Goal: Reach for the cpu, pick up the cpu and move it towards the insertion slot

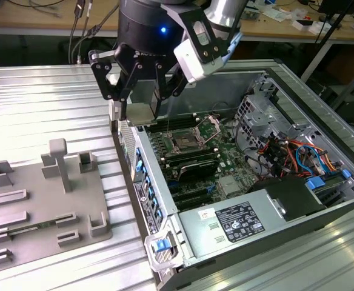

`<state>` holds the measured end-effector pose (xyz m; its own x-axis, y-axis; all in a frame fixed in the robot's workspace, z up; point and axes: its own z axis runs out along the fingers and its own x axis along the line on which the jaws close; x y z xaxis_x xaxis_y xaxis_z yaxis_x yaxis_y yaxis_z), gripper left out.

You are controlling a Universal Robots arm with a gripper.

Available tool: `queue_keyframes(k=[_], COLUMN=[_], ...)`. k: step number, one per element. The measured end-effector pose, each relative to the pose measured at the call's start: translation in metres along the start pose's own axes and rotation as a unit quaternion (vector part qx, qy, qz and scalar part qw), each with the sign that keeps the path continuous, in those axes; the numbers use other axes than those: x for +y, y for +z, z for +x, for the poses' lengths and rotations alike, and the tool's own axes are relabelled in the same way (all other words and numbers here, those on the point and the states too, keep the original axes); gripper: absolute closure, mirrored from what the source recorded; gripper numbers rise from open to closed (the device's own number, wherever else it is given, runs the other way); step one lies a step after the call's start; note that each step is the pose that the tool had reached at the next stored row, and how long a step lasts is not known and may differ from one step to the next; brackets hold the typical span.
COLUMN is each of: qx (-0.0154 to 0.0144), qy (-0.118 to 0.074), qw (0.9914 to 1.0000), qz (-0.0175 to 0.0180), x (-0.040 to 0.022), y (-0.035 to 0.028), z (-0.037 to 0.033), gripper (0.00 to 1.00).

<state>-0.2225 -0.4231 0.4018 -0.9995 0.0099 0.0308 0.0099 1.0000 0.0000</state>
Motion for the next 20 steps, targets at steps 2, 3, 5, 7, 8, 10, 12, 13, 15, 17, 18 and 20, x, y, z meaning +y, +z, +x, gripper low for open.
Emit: queue_keyframes(k=[2, 3, 5, 7, 8, 10, 12, 13, 15, 17, 18, 20], qx=[-0.0014, -0.0024, -0.0043, -0.0045, -0.0046, -0.0045, -0.0045, -0.0044, -0.0044, -0.0044, -0.0043, -0.0042], qy=[0.0, 0.0, 0.001, 0.003, 0.004, 0.006, 0.009, 0.01, 0.015, 0.022, 0.024, 0.026], qw=[1.0, 1.0, 0.99999, 0.99998, 0.99998, 0.99997, 0.99995, 0.99994, 0.99987, 0.99973, 0.9997, 0.99964], qz=[-0.0001, -0.0001, -0.0001, -0.0002, -0.0002, -0.0003, -0.0007, -0.0019, -0.0043, -0.0046, -0.0047, -0.0048], x=[0.0006, 0.0009, 0.0016, 0.0019, 0.0022, 0.0033, 0.0042, 0.0042, 0.0044, 0.0055, 0.0062, 0.0087], y=[0.001, 0.0014, 0.0021, 0.003, 0.0033, 0.0041, 0.0053, 0.0059, 0.0072, 0.0093, 0.0097, 0.0105], z=[-0.0006, -0.0008, -0.0014, -0.0025, -0.0035, -0.0068, -0.0085, -0.0088, -0.0099, -0.0129, -0.0139, -0.0167], gripper=[0.45, 0.45, 0.45, 0.45, 0.45, 0.45, 0.45, 0.45, 0.45, 0.45, 0.45, 0.45])
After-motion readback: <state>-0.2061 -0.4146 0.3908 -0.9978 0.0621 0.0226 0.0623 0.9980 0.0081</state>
